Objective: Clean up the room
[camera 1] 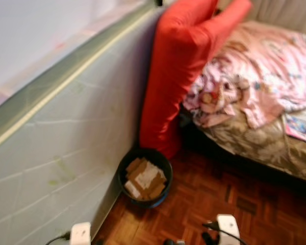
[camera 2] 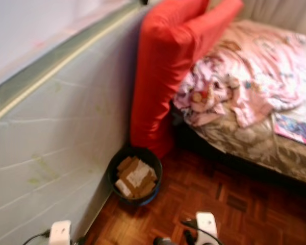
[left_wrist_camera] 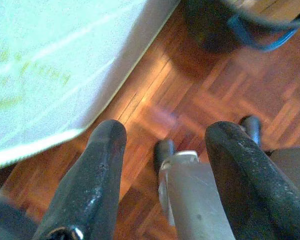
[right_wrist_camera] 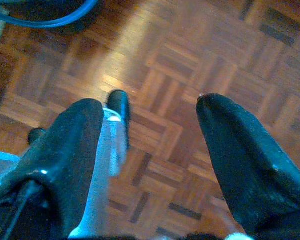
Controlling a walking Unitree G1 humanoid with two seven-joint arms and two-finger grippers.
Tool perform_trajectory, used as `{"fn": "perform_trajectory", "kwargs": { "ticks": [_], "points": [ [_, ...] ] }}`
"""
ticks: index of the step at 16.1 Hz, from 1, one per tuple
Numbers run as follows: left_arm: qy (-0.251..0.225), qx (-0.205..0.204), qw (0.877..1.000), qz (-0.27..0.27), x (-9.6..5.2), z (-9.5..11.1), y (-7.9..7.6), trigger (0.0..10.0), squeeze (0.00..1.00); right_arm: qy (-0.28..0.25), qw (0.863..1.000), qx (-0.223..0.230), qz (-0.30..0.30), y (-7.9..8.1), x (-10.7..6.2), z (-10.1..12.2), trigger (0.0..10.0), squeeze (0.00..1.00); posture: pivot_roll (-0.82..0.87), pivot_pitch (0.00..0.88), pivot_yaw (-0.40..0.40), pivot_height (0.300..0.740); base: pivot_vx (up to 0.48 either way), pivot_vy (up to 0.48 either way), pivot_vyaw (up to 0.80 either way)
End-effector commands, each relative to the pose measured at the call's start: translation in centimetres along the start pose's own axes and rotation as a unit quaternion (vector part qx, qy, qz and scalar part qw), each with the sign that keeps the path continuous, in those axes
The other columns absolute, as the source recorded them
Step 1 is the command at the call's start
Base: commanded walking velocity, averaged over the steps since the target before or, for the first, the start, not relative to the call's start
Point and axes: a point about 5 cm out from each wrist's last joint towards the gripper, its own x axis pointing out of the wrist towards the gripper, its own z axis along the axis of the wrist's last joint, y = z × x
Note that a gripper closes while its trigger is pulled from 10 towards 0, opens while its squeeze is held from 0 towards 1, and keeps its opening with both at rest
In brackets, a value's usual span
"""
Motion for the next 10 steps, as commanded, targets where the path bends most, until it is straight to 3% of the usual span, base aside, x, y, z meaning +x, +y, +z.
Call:
{"fn": "perform_trajectory", "kwargs": {
  "ticks": [1,7,10],
  "points": [
    [0.043,0.015,0.999,0.006,0.99,2.35,1.85,10.0,0.0,0.013,0.998,0.065,0.008,-0.96,0.64,3.36,10.0,0.0,0.02,0.0,0.031,0.74,0.0,0.0,-0.71],
    [0.042,0.029,0.999,0.002,1.0,2.45,1.9,10.0,0.0,0.002,0.997,0.082,0.005,-0.9,0.65,3.43,10.0,0.0,0.02,0.0,0.033,0.74,0.0,0.0,0.0],
    [0.041,0.026,0.999,0.002,1.01,2.51,1.9,10.0,0.0,0.001,0.996,0.084,0.005,-0.87,0.67,3.49,10.0,0.0,0.02,0.0,0.033,0.74,0.0,-0.309,0.0]
  ]
}}
